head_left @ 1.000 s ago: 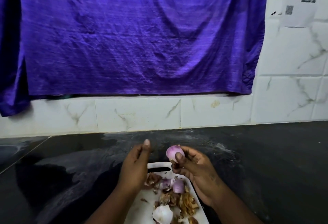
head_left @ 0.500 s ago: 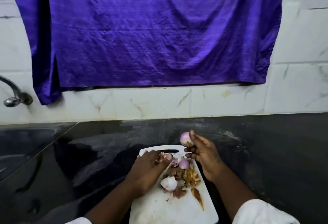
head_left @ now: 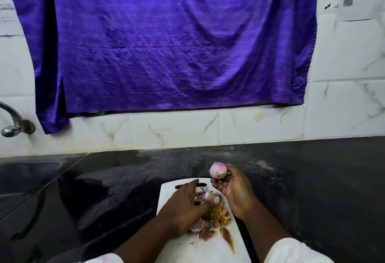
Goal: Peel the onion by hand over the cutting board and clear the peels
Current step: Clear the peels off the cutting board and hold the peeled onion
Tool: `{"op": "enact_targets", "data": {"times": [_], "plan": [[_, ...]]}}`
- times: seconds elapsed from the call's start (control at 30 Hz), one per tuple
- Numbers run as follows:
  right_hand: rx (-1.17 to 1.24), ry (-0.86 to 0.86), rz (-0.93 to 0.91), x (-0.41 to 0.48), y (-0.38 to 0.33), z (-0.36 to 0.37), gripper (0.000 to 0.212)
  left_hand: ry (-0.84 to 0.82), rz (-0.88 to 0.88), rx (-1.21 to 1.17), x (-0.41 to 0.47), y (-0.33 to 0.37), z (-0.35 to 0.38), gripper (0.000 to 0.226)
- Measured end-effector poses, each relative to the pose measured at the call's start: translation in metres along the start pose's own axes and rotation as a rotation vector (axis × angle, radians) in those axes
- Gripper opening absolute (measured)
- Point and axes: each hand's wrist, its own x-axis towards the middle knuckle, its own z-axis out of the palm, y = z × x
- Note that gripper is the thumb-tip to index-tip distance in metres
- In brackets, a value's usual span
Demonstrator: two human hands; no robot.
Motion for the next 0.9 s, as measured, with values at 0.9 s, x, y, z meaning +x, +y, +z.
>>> {"op": "enact_targets", "data": {"times": [0.9], "plan": [[-0.102, -0.027, -0.106, -0.005, -0.006, -0.004, 0.021, 0.126, 0.203, 0.643, -0.015, 0.033, 0.043, 0.059]]}}
